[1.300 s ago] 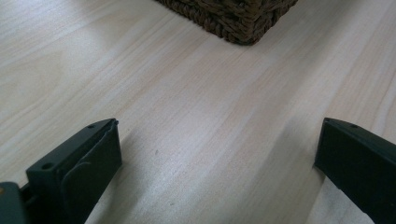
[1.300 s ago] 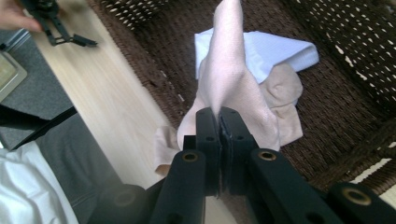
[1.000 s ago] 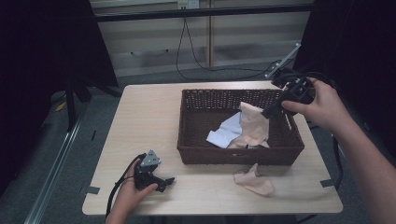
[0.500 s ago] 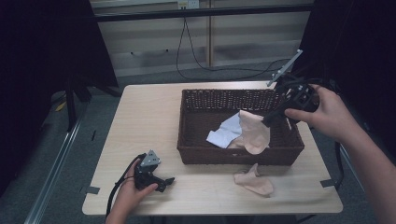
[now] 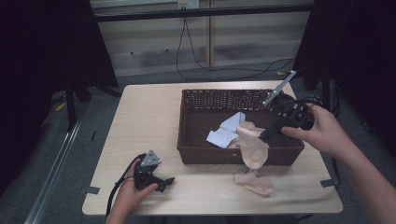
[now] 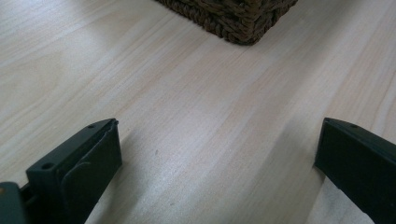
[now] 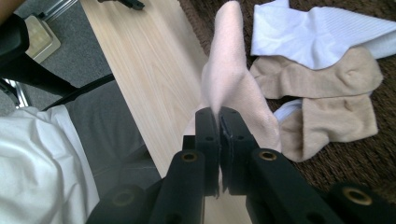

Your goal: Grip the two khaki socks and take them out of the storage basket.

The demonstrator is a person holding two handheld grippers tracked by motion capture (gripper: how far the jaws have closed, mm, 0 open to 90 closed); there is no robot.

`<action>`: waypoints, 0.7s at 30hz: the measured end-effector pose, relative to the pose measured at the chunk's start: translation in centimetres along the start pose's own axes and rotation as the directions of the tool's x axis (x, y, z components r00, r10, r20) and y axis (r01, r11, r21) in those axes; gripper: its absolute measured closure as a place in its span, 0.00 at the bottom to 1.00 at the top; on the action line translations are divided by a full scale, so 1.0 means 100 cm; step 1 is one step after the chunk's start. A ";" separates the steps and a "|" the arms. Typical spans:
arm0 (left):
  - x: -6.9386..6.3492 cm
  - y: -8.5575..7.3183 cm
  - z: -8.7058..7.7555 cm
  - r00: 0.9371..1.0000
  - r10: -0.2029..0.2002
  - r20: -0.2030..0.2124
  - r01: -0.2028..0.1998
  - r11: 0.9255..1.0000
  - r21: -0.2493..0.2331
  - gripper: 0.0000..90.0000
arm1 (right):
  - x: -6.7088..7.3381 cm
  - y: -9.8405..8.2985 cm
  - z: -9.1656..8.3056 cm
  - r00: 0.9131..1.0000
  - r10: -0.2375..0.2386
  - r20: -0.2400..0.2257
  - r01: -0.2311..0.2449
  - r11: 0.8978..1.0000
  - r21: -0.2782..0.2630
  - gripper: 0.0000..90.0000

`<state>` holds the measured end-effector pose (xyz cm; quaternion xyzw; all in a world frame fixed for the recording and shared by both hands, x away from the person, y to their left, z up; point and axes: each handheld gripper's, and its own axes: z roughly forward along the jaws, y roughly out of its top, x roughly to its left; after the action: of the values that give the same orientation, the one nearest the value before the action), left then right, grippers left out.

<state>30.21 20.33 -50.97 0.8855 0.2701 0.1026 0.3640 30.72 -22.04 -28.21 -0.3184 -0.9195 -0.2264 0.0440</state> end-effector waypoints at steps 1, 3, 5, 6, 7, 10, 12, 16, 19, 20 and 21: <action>0.000 0.000 0.000 1.000 0.000 0.001 0.000 1.000 0.000 0.00 | 0.000 -0.001 0.003 1.000 -0.003 -0.004 0.003 1.000 0.000 0.96; 0.000 0.000 0.000 1.000 0.000 0.000 0.000 1.000 0.000 0.00 | 0.001 -0.002 0.005 1.000 -0.001 -0.005 0.001 1.000 0.000 0.96; 0.000 0.000 0.000 1.000 0.000 0.000 0.000 1.000 0.000 0.00 | 0.002 -0.005 0.011 1.000 -0.012 -0.021 0.012 1.000 -0.008 0.96; 0.000 0.000 0.000 1.000 0.000 0.000 0.000 1.000 0.000 0.00 | 0.002 -0.006 0.014 1.000 -0.013 -0.023 0.013 1.000 -0.008 0.96; 0.000 0.000 0.000 1.000 0.000 0.001 0.000 1.000 0.000 0.00 | 0.002 -0.007 0.016 1.000 -0.013 -0.025 0.013 1.000 -0.007 0.96; 0.000 0.000 0.000 1.000 0.000 0.000 0.000 1.000 0.000 0.00 | 0.003 -0.009 0.024 0.999 -0.023 -0.025 0.023 1.000 0.008 0.96; 0.000 0.000 0.000 1.000 0.000 0.000 0.000 1.000 0.000 0.00 | 0.005 -0.009 0.029 0.999 -0.023 -0.027 0.023 1.000 0.016 0.96; 0.000 0.000 0.000 1.000 0.001 0.001 -0.001 1.000 -0.001 0.00 | 0.007 -0.010 0.038 0.999 -0.033 -0.021 0.034 0.999 0.033 0.96; 0.000 0.000 0.000 1.000 0.000 0.000 0.000 1.000 0.000 0.00 | 0.009 -0.011 0.045 0.999 -0.040 -0.031 0.041 0.998 0.037 0.95; 0.000 0.000 0.000 1.000 0.000 0.000 0.000 1.000 0.000 0.00 | 0.009 -0.011 0.047 0.998 -0.047 -0.033 0.048 0.998 0.039 0.94; 0.000 0.000 0.000 1.000 0.000 0.000 0.000 1.000 0.000 0.00 | 0.009 -0.011 0.047 0.998 -0.047 -0.033 0.048 0.998 0.039 0.94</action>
<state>30.21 20.33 -50.97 0.8855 0.2699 0.1028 0.3640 29.61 -20.24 -32.64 -0.2917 -0.9303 -0.2142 0.0595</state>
